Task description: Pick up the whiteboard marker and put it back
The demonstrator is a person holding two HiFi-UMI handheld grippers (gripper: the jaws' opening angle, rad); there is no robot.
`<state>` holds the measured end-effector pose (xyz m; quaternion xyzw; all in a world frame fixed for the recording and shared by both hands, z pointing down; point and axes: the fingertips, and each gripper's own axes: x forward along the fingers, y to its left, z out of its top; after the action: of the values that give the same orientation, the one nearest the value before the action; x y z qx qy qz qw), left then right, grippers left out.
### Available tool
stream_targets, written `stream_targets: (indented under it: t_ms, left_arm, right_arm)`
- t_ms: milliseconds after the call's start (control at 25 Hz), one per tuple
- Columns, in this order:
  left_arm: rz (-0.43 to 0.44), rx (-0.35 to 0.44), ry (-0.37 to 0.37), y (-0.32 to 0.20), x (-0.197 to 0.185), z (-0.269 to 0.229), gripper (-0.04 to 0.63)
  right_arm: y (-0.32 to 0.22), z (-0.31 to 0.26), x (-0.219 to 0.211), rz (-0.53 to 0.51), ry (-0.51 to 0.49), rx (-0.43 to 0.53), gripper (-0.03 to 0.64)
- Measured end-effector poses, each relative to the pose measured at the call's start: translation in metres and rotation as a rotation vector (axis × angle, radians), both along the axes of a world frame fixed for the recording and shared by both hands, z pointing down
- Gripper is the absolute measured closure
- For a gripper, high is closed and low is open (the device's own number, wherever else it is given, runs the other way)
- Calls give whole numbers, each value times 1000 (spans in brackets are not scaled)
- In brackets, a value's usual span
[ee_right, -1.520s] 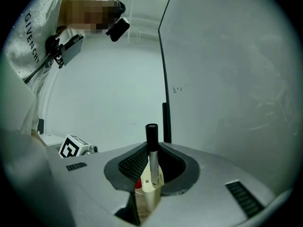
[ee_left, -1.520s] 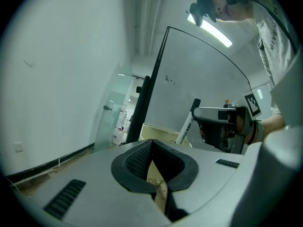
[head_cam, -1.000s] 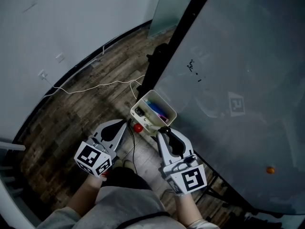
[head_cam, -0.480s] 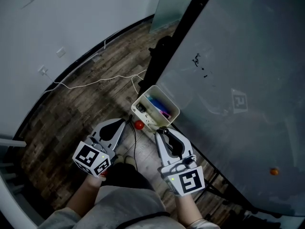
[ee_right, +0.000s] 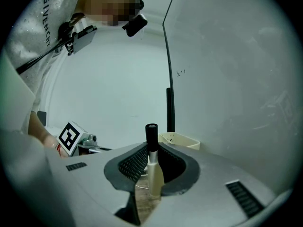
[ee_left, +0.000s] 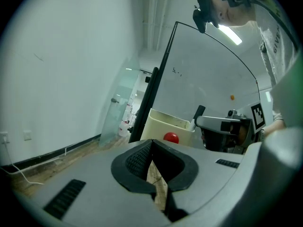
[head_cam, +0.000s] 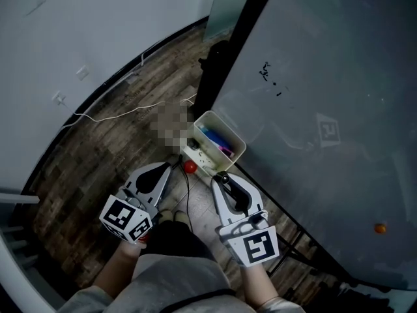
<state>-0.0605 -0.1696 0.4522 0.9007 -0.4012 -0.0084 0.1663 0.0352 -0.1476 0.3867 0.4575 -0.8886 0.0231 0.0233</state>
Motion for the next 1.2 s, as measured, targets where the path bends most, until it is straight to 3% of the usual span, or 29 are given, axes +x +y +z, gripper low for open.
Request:
stream_targets:
  t_ms: [1200]
  left_arm:
    - [33,-6,8,10,7,1,580]
  right_arm:
    - [14,17,7,28,-2,-62,540]
